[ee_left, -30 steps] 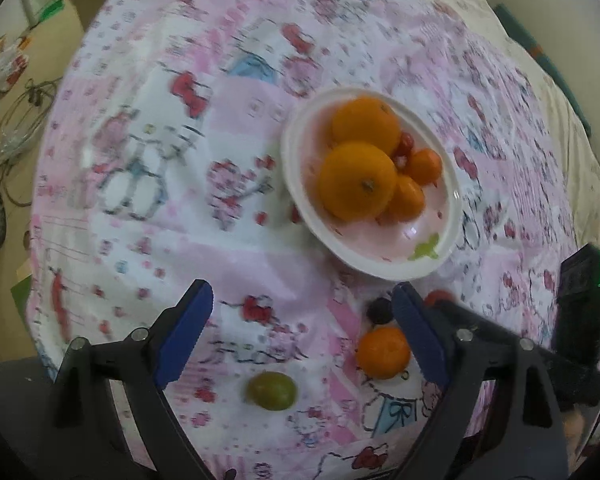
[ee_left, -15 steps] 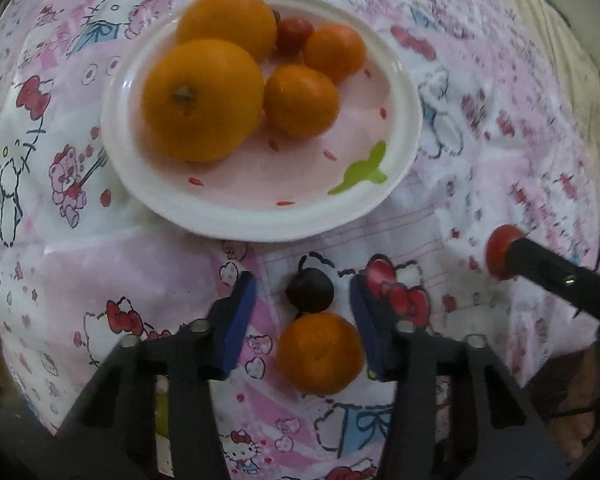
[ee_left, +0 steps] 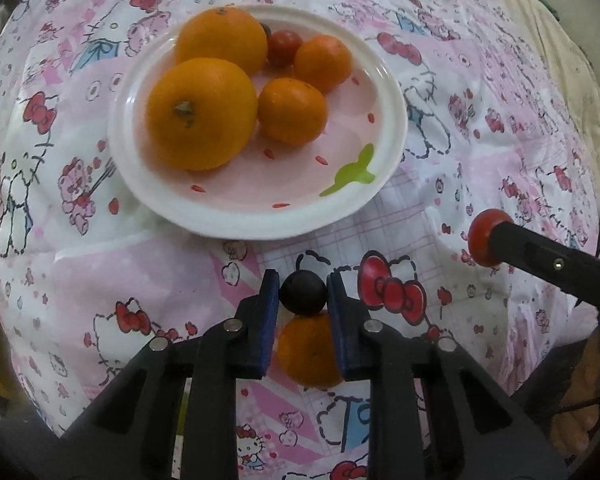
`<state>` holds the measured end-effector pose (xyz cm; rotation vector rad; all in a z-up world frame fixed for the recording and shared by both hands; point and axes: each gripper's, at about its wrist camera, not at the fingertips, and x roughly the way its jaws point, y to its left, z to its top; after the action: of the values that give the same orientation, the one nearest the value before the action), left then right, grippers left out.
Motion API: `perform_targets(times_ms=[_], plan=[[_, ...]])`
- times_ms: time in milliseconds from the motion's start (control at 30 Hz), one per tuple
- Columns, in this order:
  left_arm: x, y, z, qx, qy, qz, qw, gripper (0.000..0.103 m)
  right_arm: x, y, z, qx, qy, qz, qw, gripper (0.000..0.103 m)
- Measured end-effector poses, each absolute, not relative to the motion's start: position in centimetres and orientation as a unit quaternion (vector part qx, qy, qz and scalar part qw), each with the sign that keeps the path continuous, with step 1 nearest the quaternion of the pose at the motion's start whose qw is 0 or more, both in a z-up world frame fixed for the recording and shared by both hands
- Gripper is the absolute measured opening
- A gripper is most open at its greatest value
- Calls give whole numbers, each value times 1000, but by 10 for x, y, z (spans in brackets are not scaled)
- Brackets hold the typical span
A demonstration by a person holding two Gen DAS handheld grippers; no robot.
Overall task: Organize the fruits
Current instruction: 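Carry the black grape with the left tool while the right carries the plum over the plate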
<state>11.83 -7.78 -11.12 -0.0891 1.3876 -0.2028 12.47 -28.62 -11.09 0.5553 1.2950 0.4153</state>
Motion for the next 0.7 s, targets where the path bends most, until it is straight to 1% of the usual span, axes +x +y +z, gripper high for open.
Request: perform_targets(times_ms=[333, 700], plan=[[104, -46, -93, -70, 605, -75, 789, 20, 126, -287, -116, 241, 595, 176, 746, 40], [97, -5, -76, -66, 559, -23, 826, 20, 129, -280, -108, 233, 585, 180, 756, 40]])
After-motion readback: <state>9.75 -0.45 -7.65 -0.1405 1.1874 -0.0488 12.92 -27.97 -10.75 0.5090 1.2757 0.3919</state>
